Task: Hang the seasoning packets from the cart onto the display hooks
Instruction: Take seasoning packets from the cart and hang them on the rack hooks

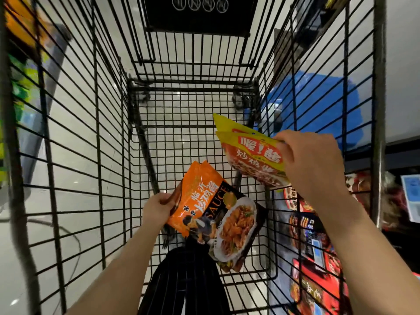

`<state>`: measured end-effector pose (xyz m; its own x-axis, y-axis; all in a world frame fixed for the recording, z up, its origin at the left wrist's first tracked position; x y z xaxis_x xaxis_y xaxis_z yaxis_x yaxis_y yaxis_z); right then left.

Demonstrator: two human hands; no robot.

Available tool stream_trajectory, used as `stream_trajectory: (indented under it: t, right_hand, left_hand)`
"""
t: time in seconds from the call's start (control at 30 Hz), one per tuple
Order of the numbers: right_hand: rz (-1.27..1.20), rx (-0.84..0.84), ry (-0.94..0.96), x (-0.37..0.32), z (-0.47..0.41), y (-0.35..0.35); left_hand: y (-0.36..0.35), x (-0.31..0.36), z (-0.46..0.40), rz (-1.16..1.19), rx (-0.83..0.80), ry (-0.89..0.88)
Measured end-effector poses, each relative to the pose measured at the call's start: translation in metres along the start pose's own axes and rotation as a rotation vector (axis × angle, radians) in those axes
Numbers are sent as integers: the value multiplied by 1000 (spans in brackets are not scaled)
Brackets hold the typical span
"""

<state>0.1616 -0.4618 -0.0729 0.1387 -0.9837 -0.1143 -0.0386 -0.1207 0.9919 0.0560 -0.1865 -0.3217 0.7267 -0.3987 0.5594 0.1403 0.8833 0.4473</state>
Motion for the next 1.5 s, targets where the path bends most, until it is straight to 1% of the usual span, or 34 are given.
stream_trajectory:
  t: [0.07,0.17,0.27,0.33,0.4,0.43,0.5,0.53,0.6,0.67,0.73,0.8,0.87,0.97,1.03,1.13,1.23,1.3,1.4,1.5]
  right_hand:
    - [41,23,-13,2,-2,2]
    - [19,35,-48,3,-2,5]
    - [-79,44,-133,5,6,16]
    - [-135,67,-159,3,16,31]
    - [-180,99,-146,-5,25,54]
    - [-204,116,-150,-8,28,70]
    - [-236,179,-150,-15,35,108]
    - [-249,211,-147,-19,39,128]
    - [-276,217,-170,-28,47,163]
    - [-345,243,-205,-36,58,198]
    - [-420,319,-230,-46,74,239]
    - [-459,385,-239,-58,93,278]
    - [-484,428,-241,-71,117,314]
    - [-412,517,-233,-88,158,362]
    - [-334,582,-242,-96,191,386]
    - [-286,687,-280,-105,250,415]
    - [-210,748,-347,-113,313,437]
    - [-137,756,-395,-115,348,449]
    - [-8,774,-514,-119,408,465]
    - [106,796,-607,-125,470,476]
  left_hand:
    - [4,15,17,-2,71,-20]
    - [15,50,58,-46,178,-145]
    - [31,92,108,-171,254,-340]
    - [44,126,145,-235,296,-536]
    - [46,154,180,-368,250,-782]
    - [47,161,194,-420,232,-873]
    - [56,168,213,-456,204,-955]
    - [67,172,220,-466,226,-989]
    - [99,183,239,-446,324,-1058]
    - [134,191,261,-353,413,-1149]
    - [166,196,284,-295,447,-1205]
    - [194,199,311,-273,507,-1313]
    - [220,200,339,-242,525,-1410]
    - [246,199,376,-131,510,-1529]
    - [254,200,404,-68,492,-1639]
    - [253,206,444,43,362,-1815]
    - [243,211,480,70,247,-1957]
    - [234,214,500,82,183,-2006]
    - [214,214,532,172,6,-2053]
    - [188,214,565,220,-137,-2092]
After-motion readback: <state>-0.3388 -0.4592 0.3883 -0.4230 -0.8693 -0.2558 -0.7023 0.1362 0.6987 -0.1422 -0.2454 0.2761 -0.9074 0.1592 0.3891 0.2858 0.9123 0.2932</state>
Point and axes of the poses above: each hand's wrist, its own z-axis away from the middle knuckle, its own y-axis out of the back of the hand, x = y × z, the point moved 6 cm from there along -z, towards the middle knuckle, and after that the axes turned 3 degrees about -y, right-handed, at the moved point
